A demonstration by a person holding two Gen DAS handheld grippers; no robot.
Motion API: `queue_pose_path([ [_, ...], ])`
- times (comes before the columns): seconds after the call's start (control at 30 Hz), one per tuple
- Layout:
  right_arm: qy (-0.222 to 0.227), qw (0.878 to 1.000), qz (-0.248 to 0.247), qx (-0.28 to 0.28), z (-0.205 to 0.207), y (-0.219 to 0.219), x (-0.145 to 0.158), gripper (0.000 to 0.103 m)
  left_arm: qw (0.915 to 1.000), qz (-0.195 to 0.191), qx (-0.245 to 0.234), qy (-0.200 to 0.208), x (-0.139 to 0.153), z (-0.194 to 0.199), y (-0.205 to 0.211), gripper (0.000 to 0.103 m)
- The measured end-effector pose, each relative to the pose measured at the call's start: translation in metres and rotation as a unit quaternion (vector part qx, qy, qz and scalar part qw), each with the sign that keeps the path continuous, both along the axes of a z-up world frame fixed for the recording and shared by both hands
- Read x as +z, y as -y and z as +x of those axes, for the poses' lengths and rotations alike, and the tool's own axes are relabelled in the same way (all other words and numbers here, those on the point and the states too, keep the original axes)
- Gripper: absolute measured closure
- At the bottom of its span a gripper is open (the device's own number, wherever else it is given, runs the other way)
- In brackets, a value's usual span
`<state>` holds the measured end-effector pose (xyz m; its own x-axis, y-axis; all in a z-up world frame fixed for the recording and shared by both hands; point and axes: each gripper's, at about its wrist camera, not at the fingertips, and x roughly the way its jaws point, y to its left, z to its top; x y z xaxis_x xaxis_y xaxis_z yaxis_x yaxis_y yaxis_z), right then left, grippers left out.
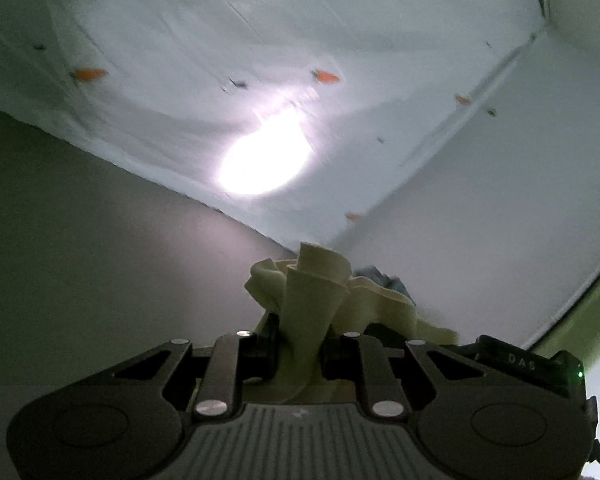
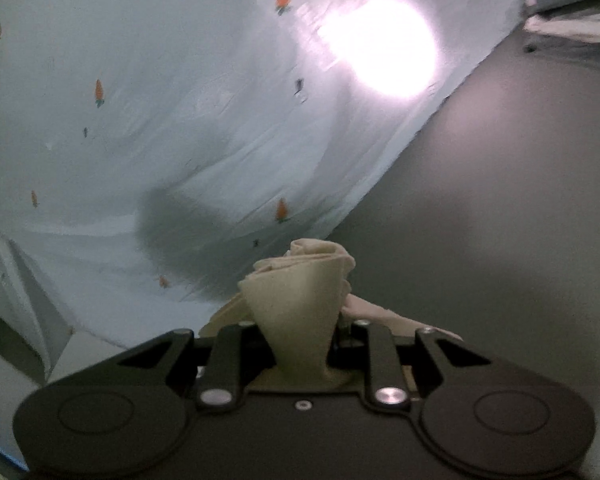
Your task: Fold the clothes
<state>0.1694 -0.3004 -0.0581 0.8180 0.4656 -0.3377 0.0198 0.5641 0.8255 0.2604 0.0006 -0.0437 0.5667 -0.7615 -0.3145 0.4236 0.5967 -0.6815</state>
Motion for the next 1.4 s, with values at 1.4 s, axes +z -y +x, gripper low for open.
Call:
queue_pose_path([
  [1.4, 0.184, 0.917, -0.354, -0.026, 0.075, 0.520, 0.111, 0.079, 0.9859, 0.036, -0.058, 0.153, 0.081, 0.048, 0.566, 0.083],
])
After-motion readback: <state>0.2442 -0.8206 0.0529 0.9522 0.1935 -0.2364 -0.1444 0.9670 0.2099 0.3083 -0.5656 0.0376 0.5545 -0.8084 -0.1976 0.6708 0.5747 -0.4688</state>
